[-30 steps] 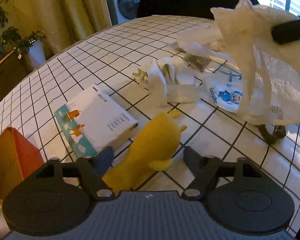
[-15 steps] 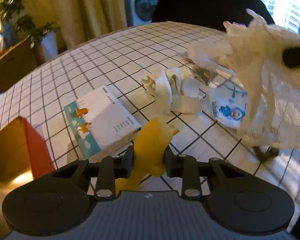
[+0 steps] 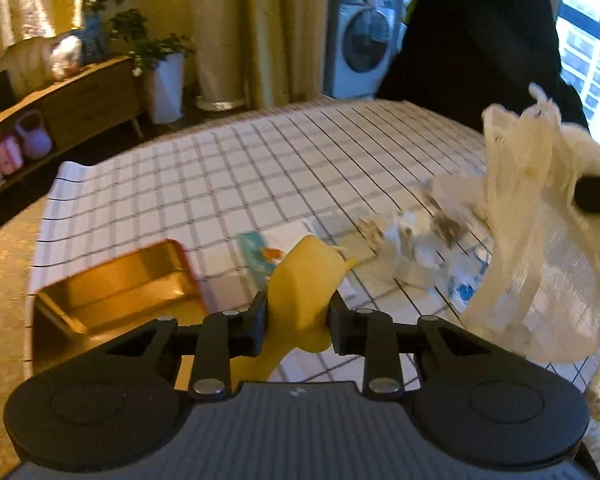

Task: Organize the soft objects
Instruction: 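Carry the duck and cloth with both tools over the red tin box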

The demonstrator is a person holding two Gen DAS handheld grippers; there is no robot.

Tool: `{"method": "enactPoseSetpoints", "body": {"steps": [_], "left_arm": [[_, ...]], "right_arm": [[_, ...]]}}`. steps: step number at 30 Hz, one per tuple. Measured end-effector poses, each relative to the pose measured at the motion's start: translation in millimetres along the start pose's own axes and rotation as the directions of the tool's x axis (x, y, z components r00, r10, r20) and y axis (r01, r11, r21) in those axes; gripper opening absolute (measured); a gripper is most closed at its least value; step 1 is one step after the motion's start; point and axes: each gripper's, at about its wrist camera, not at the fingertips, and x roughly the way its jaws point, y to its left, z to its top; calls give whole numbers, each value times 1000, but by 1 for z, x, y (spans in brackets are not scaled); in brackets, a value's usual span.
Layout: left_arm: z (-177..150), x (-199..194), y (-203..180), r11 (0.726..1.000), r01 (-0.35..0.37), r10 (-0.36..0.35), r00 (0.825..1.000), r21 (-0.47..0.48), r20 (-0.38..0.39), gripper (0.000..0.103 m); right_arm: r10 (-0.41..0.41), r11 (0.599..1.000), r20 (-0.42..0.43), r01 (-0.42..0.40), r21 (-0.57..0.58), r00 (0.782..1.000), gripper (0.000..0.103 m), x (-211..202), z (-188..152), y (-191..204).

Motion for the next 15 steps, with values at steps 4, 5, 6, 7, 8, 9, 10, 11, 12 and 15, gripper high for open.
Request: {"method": "enactPoseSetpoints", "body": {"steps": [4, 5, 6, 7, 8, 9, 10, 11, 12, 15], "left_arm": [[4, -24, 25, 999, -33, 34, 999, -35, 30, 30], [5, -28, 31, 998, -38, 40, 999, -44, 35, 30], [6, -33, 38, 997, -45, 47, 998, -55, 40, 30], [6, -37, 45, 996, -52, 55, 997, -67, 44, 30], [7, -39, 51, 995, -59, 62, 997, -79, 47, 30], [7, -42, 58, 993, -67, 72, 996, -92, 47, 30], [8, -42, 64, 991, -76, 81, 996, -106, 44, 30], [8, -43, 72, 989, -85, 90, 995, -124, 39, 30], [8, -43, 79, 986, -92, 97, 995, -140, 34, 30], [6, -41, 100, 975, -121, 127, 992, -184, 18, 30]], "right_arm": [[62, 998, 7, -62, -34, 998, 12, 11, 11, 22], [69, 997, 5, -69, -46, 998, 12, 14, 13, 28], [80, 995, 2, -80, -60, 997, 12, 19, 17, 35], [90, 993, 0, -90, -71, 996, 12, 24, 19, 42], [100, 992, -4, -100, -83, 995, 12, 30, 23, 49], [111, 989, -7, -111, -92, 994, 12, 36, 26, 56], [122, 988, -10, -122, -98, 992, 12, 41, 29, 63], [136, 985, -12, -137, -106, 991, 12, 48, 33, 70], [150, 982, -16, -151, -112, 989, 12, 55, 35, 77], [182, 974, -37, -185, -128, 983, 12, 77, 40, 97]]}}
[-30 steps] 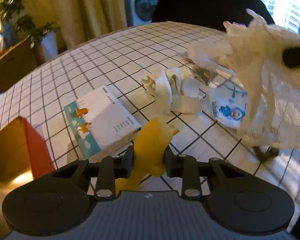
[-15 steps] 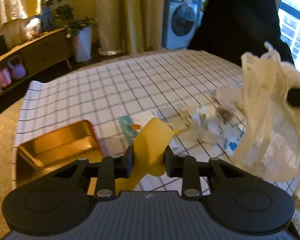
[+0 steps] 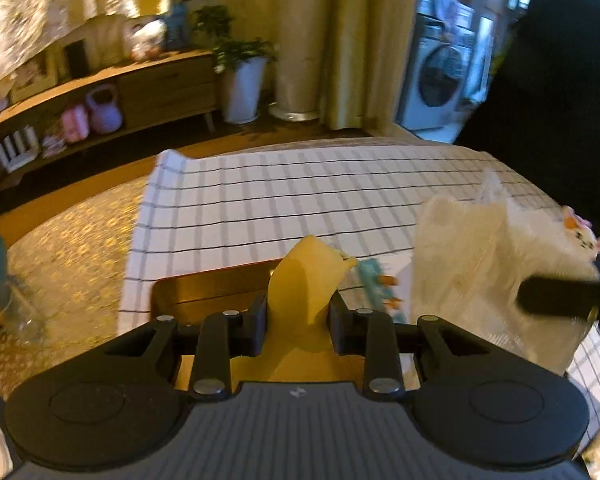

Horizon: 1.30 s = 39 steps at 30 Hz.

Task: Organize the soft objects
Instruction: 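Carry the duck and cloth with both tools over the red tin box, then open both tools to drop the duck and cloth into the tin box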

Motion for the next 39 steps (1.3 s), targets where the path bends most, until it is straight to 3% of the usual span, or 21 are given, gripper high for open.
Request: {"method": "enactPoseSetpoints", "body": {"steps": [10, 22, 29, 39], "left_arm": [[7, 36, 49, 994, -82, 79, 996, -78, -43, 30], [14, 87, 56, 996, -59, 51, 993, -65, -109, 30], [-6, 117, 53, 999, -34, 27, 978, -32, -205, 30], [-18, 139, 51, 999, -45, 38, 969, -22, -244, 33]], "right_arm": [[3, 996, -102, -12, -90, 995, 12, 82, 1, 39], [-71, 976, -186, 30, -214, 980, 12, 167, -29, 64], [-44, 977, -267, -15, -215, 963, 12, 182, -48, 70], [-60, 986, -311, 8, -168, 949, 21, 189, -56, 62]]}}
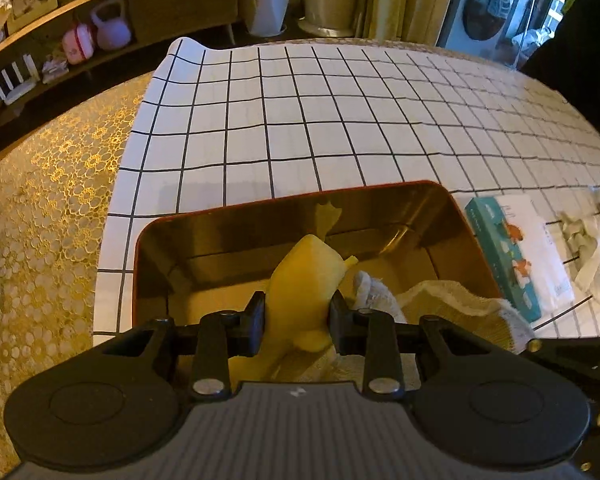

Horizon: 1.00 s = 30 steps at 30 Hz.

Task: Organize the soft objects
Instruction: 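Open both tools to drop the duck and cloth into the tin box, then move both tools back over the remaining items on the table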

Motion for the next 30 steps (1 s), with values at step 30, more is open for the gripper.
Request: {"method": "enactPoseSetpoints", "body": {"steps": [30], "left_arm": [[-10, -100, -44, 999, -43, 35, 974, 31, 223, 67]], "right_arm": [[-13, 996, 191, -3, 88, 981, 61, -116, -18, -31]]}}
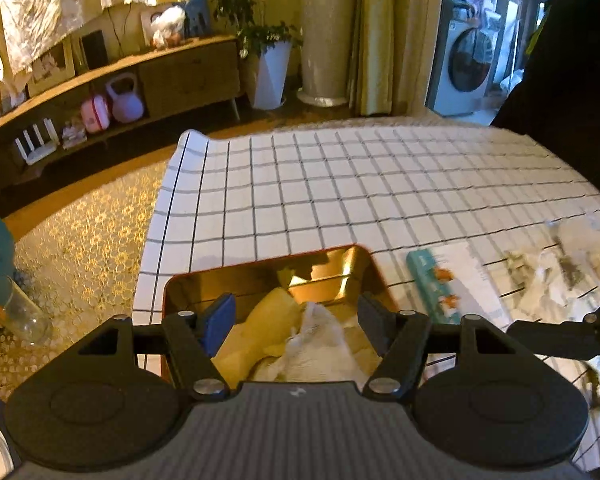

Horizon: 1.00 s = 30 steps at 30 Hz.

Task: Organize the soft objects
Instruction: 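Move both tools back over the remaining items on the table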

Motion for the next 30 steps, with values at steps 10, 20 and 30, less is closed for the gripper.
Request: {"method": "enactPoseSetpoints", "body": {"steps": [10, 20, 30], "left_arm": [[0, -40, -45, 997, 66, -69, 995, 38, 74, 67], [-14, -59, -101, 986, 155, -161, 982, 67, 98, 73], [-25, -61, -156, 969, 211, -224, 969, 129, 103, 81]], "right_arm": [[-58, 995, 72, 53, 79, 996, 73, -68, -16, -34], [-163, 978, 112, 146, 147, 980, 81, -125, -45, -75], [-266, 941, 100, 235, 244, 959, 89, -169, -90, -123]]}}
